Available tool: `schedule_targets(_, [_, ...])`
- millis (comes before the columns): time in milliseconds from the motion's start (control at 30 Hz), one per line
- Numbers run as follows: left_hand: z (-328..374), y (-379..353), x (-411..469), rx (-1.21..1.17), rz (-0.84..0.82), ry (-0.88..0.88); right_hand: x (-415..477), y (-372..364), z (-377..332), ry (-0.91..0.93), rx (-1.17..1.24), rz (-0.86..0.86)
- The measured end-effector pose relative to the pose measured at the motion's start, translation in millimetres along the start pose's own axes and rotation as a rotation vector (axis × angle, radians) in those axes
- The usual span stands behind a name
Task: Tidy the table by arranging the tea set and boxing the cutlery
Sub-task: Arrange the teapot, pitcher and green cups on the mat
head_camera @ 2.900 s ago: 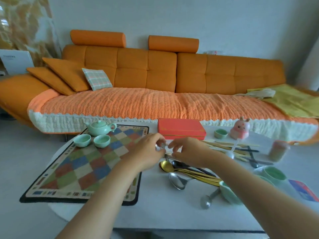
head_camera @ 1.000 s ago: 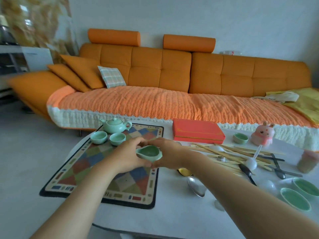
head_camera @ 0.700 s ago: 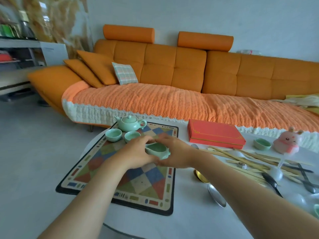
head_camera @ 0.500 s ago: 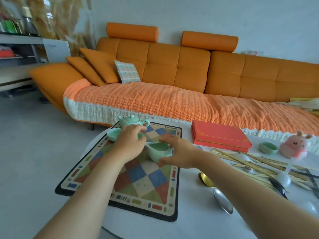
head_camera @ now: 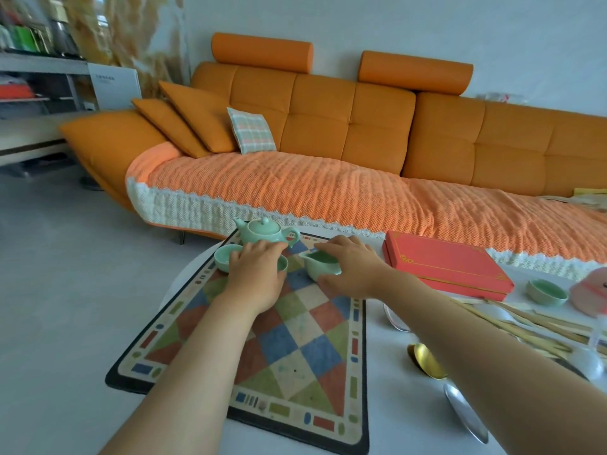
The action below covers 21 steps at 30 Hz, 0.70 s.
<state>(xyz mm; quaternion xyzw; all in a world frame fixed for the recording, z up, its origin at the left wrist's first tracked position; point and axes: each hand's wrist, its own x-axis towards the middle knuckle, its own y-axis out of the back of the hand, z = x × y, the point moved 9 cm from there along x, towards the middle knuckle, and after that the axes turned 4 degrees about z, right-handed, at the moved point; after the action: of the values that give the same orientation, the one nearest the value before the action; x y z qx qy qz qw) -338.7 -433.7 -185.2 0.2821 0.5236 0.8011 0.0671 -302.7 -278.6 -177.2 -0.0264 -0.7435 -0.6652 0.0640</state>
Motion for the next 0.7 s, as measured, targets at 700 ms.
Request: schedule_targets(700, [69.4,23.9,1.8,-0.130,0.092,-0.070,-24.8,41.7,25.3,-0.053,0.116,0.121])
